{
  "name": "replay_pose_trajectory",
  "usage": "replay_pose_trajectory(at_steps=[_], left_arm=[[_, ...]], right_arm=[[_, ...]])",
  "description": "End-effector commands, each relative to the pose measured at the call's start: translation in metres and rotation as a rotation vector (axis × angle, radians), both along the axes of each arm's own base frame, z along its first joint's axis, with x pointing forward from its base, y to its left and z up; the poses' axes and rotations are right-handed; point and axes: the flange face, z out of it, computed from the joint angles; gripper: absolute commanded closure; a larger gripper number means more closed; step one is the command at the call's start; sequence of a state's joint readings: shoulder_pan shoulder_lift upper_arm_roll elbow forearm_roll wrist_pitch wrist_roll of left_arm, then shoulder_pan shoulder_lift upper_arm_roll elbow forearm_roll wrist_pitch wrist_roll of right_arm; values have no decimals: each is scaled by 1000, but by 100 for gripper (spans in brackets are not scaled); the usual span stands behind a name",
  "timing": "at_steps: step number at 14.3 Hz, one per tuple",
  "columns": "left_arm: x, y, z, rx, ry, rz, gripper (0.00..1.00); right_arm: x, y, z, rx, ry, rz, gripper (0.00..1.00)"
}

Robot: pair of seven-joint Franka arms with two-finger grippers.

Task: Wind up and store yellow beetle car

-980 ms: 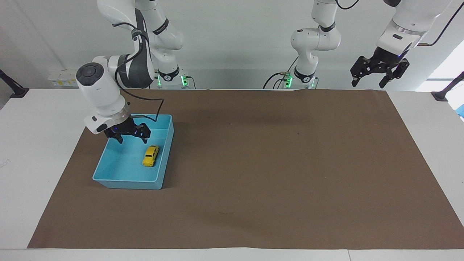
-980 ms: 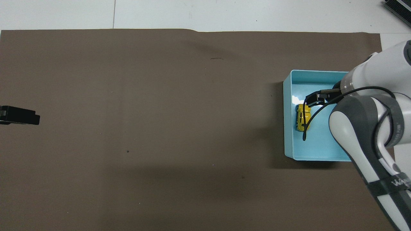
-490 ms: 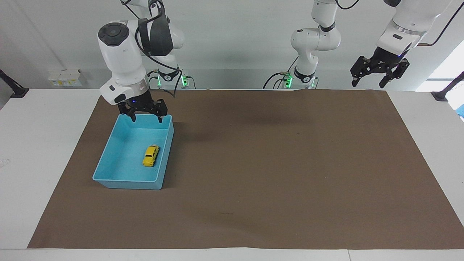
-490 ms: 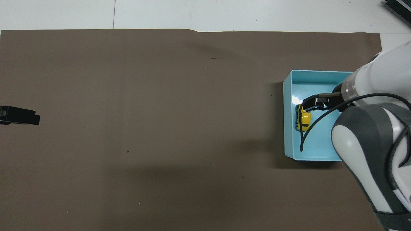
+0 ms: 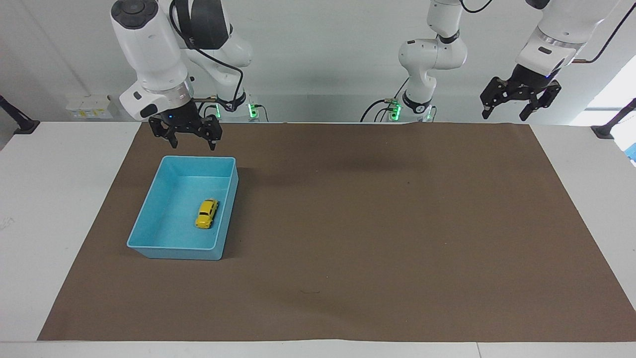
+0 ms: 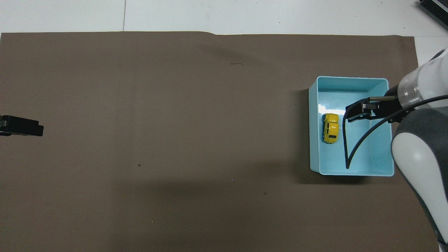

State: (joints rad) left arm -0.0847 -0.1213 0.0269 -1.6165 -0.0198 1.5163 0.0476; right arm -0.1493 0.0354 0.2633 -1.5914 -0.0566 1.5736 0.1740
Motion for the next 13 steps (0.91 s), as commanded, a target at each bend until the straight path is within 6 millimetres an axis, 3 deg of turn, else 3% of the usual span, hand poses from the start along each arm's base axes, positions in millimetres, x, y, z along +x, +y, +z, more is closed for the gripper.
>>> replay_pose_trajectory(at_steps=[1,4,13], left_arm=[[-5,2,2,6,7,9,0],[-5,2,3,5,6,9,0],[-5,2,2,6,7,9,0]], right_arm=[[-5,-16,18,19,10,-34,0],[-10,-18,33,19,19,-5,0],[-9,-36,45,36,-1,79,0]])
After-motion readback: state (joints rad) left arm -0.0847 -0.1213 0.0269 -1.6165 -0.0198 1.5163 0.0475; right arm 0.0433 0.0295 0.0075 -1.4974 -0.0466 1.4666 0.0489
